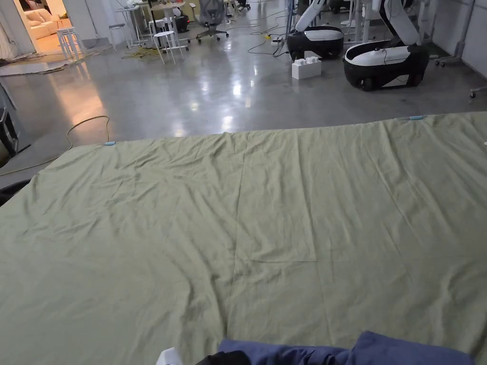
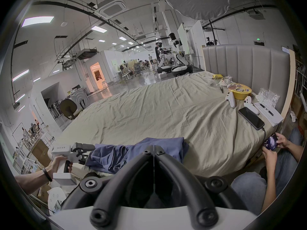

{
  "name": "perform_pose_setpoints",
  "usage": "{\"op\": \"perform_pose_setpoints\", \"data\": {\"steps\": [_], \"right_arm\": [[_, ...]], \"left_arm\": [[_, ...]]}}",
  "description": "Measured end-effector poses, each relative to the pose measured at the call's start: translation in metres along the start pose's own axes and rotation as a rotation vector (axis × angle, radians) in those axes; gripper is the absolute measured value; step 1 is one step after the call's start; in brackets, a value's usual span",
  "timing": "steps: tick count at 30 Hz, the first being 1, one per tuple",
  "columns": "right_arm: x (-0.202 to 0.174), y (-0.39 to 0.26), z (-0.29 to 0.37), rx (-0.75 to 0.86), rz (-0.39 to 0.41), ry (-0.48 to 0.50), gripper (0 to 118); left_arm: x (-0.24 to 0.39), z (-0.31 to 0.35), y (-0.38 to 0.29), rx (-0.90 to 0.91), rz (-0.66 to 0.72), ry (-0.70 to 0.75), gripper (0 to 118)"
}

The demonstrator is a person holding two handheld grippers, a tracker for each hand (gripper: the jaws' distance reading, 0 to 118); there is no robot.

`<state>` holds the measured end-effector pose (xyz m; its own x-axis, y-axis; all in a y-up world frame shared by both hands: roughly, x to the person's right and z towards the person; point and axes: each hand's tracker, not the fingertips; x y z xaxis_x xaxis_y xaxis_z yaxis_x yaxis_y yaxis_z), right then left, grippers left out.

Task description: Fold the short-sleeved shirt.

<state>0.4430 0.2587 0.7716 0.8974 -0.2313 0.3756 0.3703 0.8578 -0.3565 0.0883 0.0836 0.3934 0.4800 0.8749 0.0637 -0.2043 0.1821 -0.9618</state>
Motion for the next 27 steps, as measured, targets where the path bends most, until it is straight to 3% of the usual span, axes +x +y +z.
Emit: {"op": "perform_pose_setpoints", "data": {"steps": [1,2,5,11,15,18,21,27], "right_arm": [[-0.001,0.000,0.000,-0.002,0.003,-0.004,0],[-0.003,0.002,0.000,-0.006,0.008,-0.005,0],[-0.007,0.005,0.002,-0.004,0.031,-0.015,0],[-0.008,0.007,-0.001,0.000,0.028,-0.004,0],[-0.006,0.005,-0.011,-0.012,0.006,0.032,0],[-0.007,0.003,-0.019,-0.025,-0.008,0.054,0],[-0.012,0.002,-0.021,-0.024,-0.020,0.058,0],[-0.014,0.006,-0.010,0.016,-0.065,0.071,0]], "left_arm": [[0.002,-0.005,0.000,0.016,-0.024,0.063,34],[0.002,-0.009,0.002,0.010,-0.033,0.085,18],[-0.004,0.001,0.012,0.015,0.025,0.086,18],[-0.004,0.082,0.038,0.179,-0.034,0.095,17],[0.003,0.163,0.070,0.270,-0.188,0.261,17],[0.034,0.185,0.072,0.278,-0.328,0.410,17],[0.073,0.162,0.051,0.259,-0.408,0.378,17],[0.140,0.035,-0.019,0.114,-0.511,0.302,17]]}}
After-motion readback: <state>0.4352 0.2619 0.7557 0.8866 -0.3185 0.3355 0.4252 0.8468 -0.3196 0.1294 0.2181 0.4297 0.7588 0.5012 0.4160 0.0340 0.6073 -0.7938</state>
